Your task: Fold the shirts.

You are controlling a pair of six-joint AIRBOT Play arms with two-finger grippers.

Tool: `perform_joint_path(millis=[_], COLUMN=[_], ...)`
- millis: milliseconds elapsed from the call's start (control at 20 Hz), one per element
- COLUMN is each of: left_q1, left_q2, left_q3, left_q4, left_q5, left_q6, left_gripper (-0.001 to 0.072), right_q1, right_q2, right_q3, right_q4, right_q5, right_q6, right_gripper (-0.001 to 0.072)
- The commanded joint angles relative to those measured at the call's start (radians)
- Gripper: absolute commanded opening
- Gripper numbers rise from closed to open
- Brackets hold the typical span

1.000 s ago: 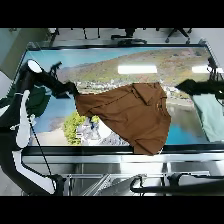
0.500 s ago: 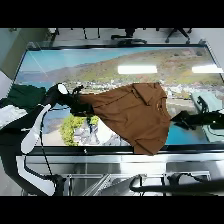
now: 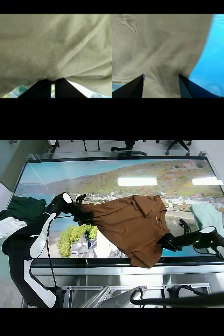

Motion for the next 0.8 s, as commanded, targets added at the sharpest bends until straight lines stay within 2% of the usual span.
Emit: perform_joint_path(millis=[0, 150, 400, 600, 750], left_q1=[0.005, 0.006, 0.006, 0.002, 0.003], left_q2=[0.009, 0.052, 0.104, 0.104, 0.105], left_q3=[0.057, 0.064, 0.064, 0.039, -0.007], left_q4=[-0.015, -0.006, 0.072, 0.069, 0.068], left_q5=[-0.079, -0.097, -0.207, -0.255, -0.263], left_q6=[-0.001, -0.001, -0.002, -0.002, -0.002], left_gripper=[0.0018, 0.0018, 0.0018, 0.0019, 0.0018], right_q1=[0.081, 0.072, -0.093, -0.176, -0.151], right_q2=[-0.030, -0.018, 0.133, 0.190, 0.146], right_q3=[-0.013, 0.006, 0.085, 0.071, 0.006], right_q4=[0.029, 0.034, 0.033, -0.109, -0.095], right_q5=[-0.069, 0.009, 0.184, 0.164, 0.131], right_q6=[-0.003, -0.019, -0.007, 0.060, 0.052], right_gripper=[0.0504, 0.0504, 0.0505, 0.0508, 0.0507])
